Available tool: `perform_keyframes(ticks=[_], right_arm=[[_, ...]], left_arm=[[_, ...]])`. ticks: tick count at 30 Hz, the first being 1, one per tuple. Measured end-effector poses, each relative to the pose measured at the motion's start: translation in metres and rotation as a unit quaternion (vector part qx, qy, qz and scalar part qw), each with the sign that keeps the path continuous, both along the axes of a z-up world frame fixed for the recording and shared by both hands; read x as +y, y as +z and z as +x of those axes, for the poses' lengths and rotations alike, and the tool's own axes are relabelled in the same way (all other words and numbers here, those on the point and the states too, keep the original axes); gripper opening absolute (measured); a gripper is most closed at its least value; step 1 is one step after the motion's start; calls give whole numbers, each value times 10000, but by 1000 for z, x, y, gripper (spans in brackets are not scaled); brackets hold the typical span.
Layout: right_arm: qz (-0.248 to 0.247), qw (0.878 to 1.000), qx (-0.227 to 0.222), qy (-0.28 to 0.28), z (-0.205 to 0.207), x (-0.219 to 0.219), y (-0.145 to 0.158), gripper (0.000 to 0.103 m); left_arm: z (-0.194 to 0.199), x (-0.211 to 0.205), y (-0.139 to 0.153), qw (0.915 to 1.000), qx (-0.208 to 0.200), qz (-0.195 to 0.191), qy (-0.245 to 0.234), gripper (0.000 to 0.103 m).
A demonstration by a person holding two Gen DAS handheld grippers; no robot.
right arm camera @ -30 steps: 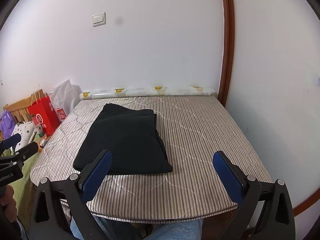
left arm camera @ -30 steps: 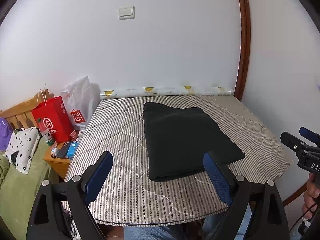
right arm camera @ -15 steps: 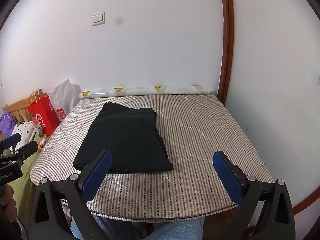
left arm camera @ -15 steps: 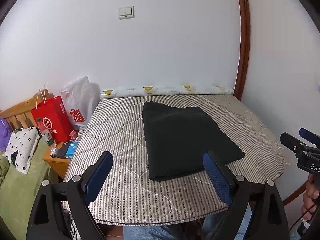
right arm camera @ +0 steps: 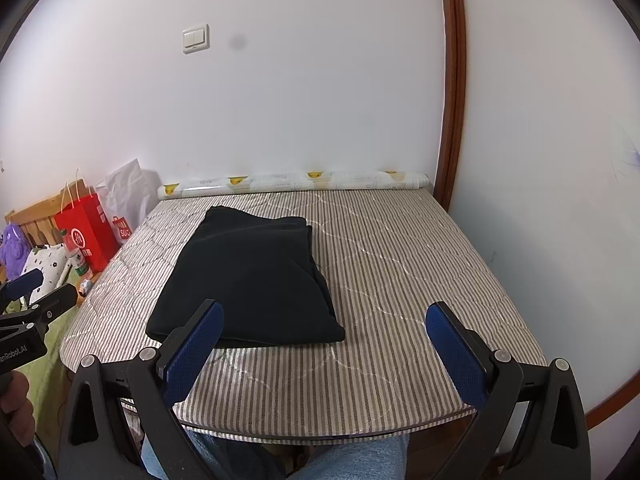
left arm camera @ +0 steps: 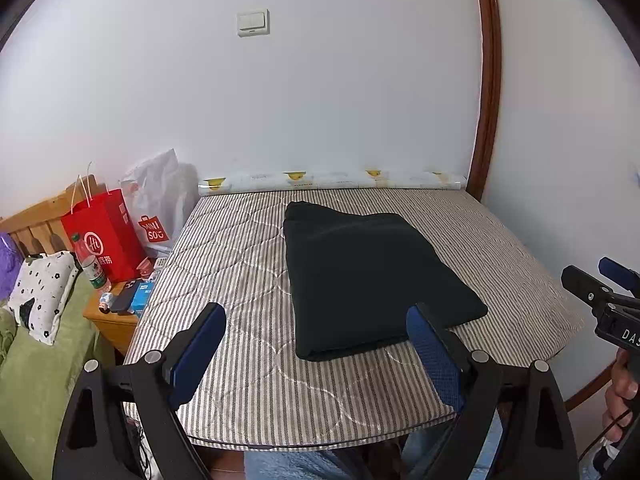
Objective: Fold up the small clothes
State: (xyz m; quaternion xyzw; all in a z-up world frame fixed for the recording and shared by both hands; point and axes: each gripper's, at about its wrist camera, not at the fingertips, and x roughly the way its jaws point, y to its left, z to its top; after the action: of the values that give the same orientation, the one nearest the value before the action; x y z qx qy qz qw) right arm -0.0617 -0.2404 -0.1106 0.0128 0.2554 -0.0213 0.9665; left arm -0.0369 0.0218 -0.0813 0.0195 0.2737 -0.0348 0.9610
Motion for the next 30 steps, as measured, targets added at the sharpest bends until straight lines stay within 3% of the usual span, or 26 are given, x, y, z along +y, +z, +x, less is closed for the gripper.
perform_keyframes(ticks=[30], right_arm=[[-29, 9999, -102, 38, -4, 3, 7, 100]], left_arm=[[0, 1, 5, 9999, -32, -80, 61, 92]])
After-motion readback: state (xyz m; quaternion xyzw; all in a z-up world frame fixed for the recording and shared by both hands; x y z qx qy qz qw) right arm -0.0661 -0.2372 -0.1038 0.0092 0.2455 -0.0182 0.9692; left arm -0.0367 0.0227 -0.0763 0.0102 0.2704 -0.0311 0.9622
